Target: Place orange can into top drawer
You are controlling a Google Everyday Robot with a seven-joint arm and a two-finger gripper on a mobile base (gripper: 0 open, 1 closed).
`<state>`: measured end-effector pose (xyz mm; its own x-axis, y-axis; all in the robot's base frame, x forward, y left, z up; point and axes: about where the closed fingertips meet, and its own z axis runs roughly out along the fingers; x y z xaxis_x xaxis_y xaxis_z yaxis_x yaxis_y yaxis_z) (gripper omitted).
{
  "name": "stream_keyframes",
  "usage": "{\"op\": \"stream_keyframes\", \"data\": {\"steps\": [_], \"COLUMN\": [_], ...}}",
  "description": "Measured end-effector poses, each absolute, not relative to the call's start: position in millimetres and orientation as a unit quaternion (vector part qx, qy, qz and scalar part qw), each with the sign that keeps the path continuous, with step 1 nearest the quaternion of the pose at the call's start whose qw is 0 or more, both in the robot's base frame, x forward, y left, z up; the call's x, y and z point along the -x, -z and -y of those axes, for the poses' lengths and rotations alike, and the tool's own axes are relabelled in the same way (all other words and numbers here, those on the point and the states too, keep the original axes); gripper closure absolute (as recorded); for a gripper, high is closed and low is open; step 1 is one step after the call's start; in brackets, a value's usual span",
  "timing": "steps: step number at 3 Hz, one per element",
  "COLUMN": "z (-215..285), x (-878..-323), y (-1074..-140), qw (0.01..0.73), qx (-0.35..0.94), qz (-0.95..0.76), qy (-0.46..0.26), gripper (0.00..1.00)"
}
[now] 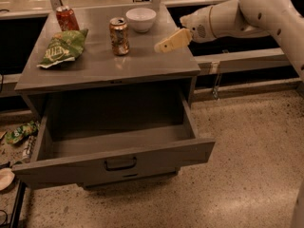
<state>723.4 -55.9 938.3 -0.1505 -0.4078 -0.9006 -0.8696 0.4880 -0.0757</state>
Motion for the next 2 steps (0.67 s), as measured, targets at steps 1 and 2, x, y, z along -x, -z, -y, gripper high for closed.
{"op": "stream_keyframes", "data": {"steps": [1,2], "z": [55.2,37.9], "x": [-722.6,-732.1], "y": [-939.1,-932.6], "qw": [0.477,0.485], "qx": [0.445,0.430], "qz": [-0.718,-0.718], "qy": [-0.242,-0.251], "gripper": [0.00,0.00]}}
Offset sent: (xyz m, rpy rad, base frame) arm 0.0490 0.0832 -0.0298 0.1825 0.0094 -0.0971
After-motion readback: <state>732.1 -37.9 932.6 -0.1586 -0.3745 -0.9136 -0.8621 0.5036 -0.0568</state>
